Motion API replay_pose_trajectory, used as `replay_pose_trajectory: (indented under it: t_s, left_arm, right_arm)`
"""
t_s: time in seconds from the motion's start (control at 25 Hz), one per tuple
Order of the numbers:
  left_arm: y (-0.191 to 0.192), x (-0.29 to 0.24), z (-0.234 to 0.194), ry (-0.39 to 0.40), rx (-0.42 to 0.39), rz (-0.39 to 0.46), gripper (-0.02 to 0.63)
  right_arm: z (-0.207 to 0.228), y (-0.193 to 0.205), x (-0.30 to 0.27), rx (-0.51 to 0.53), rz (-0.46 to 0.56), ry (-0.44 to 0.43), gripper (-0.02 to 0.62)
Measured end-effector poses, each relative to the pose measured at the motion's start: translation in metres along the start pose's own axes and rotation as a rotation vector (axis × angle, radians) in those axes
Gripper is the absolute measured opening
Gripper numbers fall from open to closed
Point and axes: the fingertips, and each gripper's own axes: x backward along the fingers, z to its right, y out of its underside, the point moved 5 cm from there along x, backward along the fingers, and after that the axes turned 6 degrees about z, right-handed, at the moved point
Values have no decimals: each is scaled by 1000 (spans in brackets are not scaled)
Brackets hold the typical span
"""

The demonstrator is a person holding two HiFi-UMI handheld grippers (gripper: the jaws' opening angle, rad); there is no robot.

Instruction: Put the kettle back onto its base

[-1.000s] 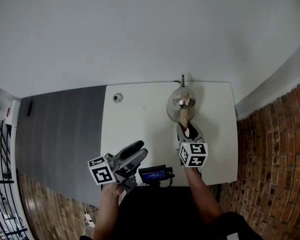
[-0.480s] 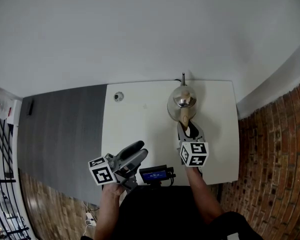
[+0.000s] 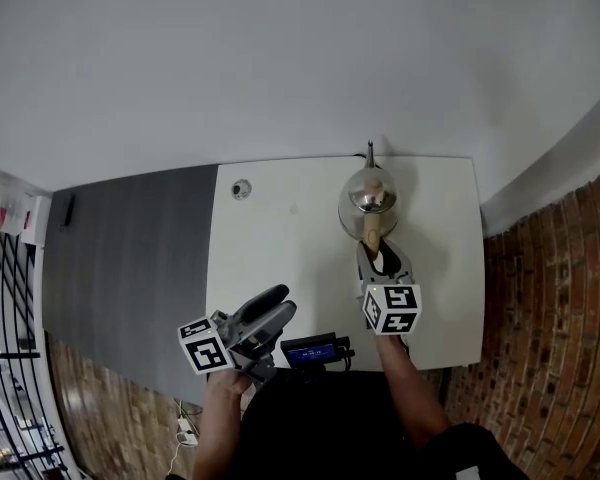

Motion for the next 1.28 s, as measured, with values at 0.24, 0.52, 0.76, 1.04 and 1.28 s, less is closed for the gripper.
replay_pose_trajectory:
  t_s: [0.24,0.52,0.76,1.04,1.28]
  left_arm:
    - [4,12,-1,-46,0,7,295]
    - [1,23,0,-12,-5,16,295]
    - [-5,44,2,55,7,35,295]
    - [-12,78,-5,136,51,72,295]
    - [-11,98,-6,230,98,68,295]
  right_arm:
    - [1,-3,1,-14,14,-14,147]
    - [3,-4,-1,-3,5,9,147]
    - [7,-5,0,62,-28,65,147]
    - [3,-16,30,116,-26,180,147]
    - [-28,-7,98,61,-11,212,146]
